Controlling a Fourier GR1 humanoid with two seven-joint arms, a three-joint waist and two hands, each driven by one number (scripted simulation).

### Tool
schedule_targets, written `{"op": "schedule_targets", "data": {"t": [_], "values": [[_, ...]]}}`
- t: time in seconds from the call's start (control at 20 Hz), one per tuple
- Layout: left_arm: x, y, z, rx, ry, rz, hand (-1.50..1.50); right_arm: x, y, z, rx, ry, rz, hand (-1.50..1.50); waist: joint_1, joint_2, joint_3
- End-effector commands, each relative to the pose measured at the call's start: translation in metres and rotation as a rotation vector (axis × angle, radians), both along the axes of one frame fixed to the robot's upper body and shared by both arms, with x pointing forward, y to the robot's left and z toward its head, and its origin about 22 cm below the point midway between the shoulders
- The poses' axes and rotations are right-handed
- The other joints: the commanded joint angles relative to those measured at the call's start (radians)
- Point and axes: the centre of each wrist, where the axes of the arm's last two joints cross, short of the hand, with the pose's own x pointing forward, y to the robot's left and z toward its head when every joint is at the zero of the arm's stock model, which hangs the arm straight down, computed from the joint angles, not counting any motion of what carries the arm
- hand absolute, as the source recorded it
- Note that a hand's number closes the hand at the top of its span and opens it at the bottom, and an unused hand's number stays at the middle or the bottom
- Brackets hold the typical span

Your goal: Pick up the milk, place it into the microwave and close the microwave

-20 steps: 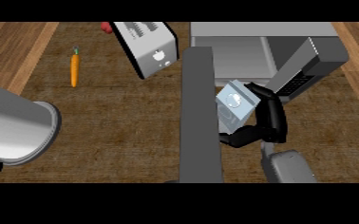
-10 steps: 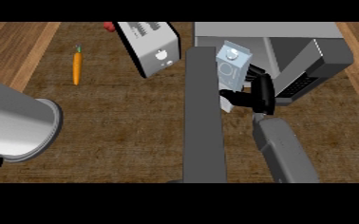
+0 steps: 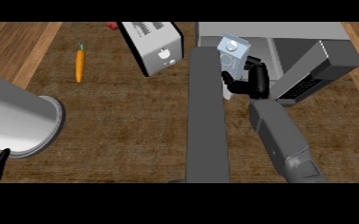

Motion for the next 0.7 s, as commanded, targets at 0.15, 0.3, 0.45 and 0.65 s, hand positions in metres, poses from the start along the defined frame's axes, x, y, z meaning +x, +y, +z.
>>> {"op": "schedule_targets", "data": {"t": [0.15, 0.3, 0.45, 0.65], "values": [[0.016, 0.012, 0.005, 0.000, 0.003, -0.013, -1.50, 0.021, 0.029, 0.016, -0.097, -0.063, -0.054, 1.50, 0.023, 0.011, -0.001], [0.011, 0.007, -0.009, -0.007, -0.004, -0.012, -1.50, 0.021, 0.003, 0.012, -0.183, -0.077, -0.083, 1.50, 0.031, 0.014, -0.001], [0.018, 0.010, -0.004, -0.007, -0.008, -0.010, -1.50, 0.032, -0.003, 0.029, -0.346, -0.116, -0.131, 1.50, 0.036, 0.016, -0.002], [0.013, 0.015, -0.006, -0.001, -0.001, -0.031, -1.50, 0.031, 0.023, 0.026, -0.470, -0.163, -0.198, 1.50, 0.051, 0.018, -0.001]]}}
